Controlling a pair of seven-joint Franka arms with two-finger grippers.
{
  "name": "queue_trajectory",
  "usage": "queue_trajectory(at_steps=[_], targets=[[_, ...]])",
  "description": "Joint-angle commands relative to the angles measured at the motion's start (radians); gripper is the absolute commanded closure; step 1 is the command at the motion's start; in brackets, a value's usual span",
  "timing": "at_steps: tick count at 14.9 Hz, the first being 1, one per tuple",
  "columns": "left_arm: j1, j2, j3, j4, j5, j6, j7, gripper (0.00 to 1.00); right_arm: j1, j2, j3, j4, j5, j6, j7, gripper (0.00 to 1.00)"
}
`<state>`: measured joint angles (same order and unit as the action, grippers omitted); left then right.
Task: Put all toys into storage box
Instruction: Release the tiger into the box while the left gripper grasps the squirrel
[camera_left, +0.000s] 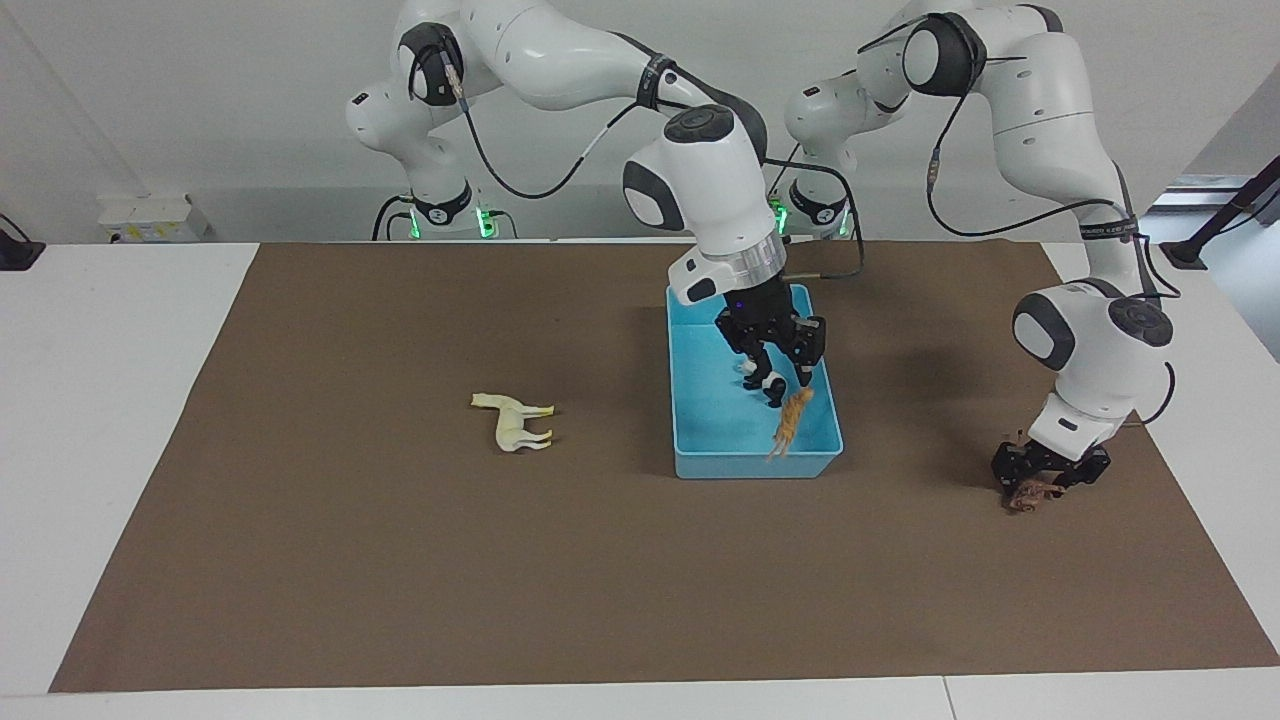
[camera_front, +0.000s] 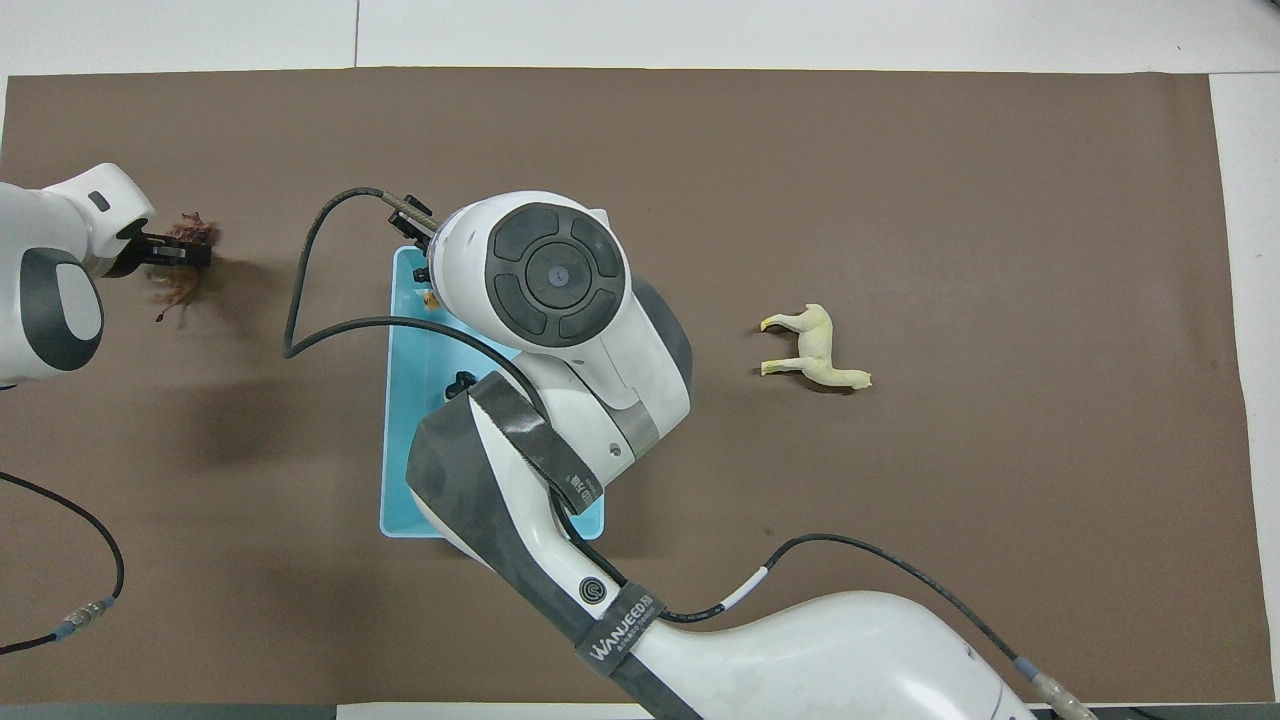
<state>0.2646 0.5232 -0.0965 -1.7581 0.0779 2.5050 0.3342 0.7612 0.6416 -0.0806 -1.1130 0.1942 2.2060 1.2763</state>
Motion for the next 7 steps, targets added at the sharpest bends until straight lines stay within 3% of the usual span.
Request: queue_trajectory(at_steps=[1, 4, 7], targets=[[-0.007, -0.011, 0.000, 0.078, 0.017, -0.131, -0.020, 1.00, -0.011, -0.026, -0.007, -0.007, -0.031, -0.099, 0.026, 0.00], [-0.105, -0.031, -0.006, 0.215, 0.004, -0.370, -0.186, 1.00, -0.087, -0.082, -0.010, -0.024, -0.140, -0.306, -0.099, 0.00], [-0.239, -0.165, -0.011, 0.214, -0.039, -0.570, -0.470, 1.00, -0.221, -0.163, -0.013, -0.123, -0.150, -0.384, -0.485, 0.00]])
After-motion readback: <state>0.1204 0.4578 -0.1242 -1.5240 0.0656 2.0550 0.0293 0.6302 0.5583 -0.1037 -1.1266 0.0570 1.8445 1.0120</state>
